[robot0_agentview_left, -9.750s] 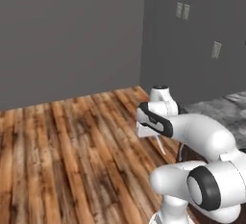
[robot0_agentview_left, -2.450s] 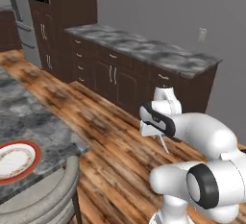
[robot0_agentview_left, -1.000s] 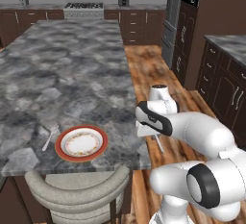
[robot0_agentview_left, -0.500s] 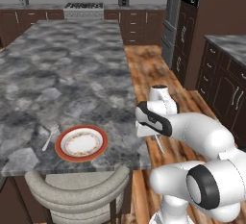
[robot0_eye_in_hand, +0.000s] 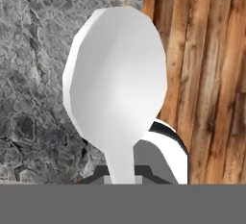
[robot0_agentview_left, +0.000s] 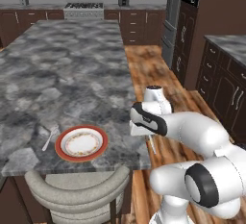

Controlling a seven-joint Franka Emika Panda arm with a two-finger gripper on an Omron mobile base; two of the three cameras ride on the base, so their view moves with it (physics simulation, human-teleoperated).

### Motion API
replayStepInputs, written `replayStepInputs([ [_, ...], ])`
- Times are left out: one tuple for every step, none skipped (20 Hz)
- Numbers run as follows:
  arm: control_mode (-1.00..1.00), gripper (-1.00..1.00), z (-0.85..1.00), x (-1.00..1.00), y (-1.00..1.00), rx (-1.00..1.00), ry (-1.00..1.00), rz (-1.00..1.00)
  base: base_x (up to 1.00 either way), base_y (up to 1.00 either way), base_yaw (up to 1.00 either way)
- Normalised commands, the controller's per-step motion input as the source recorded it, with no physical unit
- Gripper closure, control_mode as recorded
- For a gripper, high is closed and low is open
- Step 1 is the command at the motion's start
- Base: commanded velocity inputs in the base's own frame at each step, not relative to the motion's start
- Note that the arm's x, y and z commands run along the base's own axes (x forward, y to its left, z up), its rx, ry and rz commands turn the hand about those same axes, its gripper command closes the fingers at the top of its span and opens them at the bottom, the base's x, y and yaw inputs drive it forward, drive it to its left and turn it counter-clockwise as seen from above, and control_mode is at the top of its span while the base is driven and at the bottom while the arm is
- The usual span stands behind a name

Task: Take the fork and place it on the left side of the plate. Then take the spoon and place it on the right side of the plate. Make sure they're directly next to the plate.

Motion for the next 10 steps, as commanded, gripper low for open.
replayStepInputs([
  [-1.00,1.00,0.00,0.37,0.41,0.00,0.04,-0.18,0.00,0.00,0.00],
  [-1.00,1.00,0.00,0.43,0.39,0.00,0.05,-0.18,0.00,0.00,0.00],
  [-1.00,1.00,-0.02,0.48,0.37,0.00,0.01,-0.18,0.00,0.00,0.00],
  [-1.00,1.00,-0.06,0.51,0.33,0.00,0.00,-0.17,0.00,0.00,0.00],
  [-1.00,1.00,-0.15,0.54,0.36,0.00,0.00,-0.18,0.00,0.00,0.00],
  [-1.00,1.00,-0.23,0.52,0.40,0.00,0.00,-0.17,0.00,0.00,0.00],
  [-1.00,1.00,-0.29,0.40,0.41,0.00,-0.12,-0.13,0.00,0.00,0.00],
  [-1.00,1.00,-0.34,0.45,0.42,0.00,-0.06,-0.08,0.00,0.00,0.00],
  [-1.00,1.00,-0.35,0.50,0.47,0.00,-0.01,-0.09,0.00,0.00,0.00],
  [-1.00,1.00,-0.35,0.49,0.46,-0.02,0.00,-0.08,0.00,0.00,0.00],
])
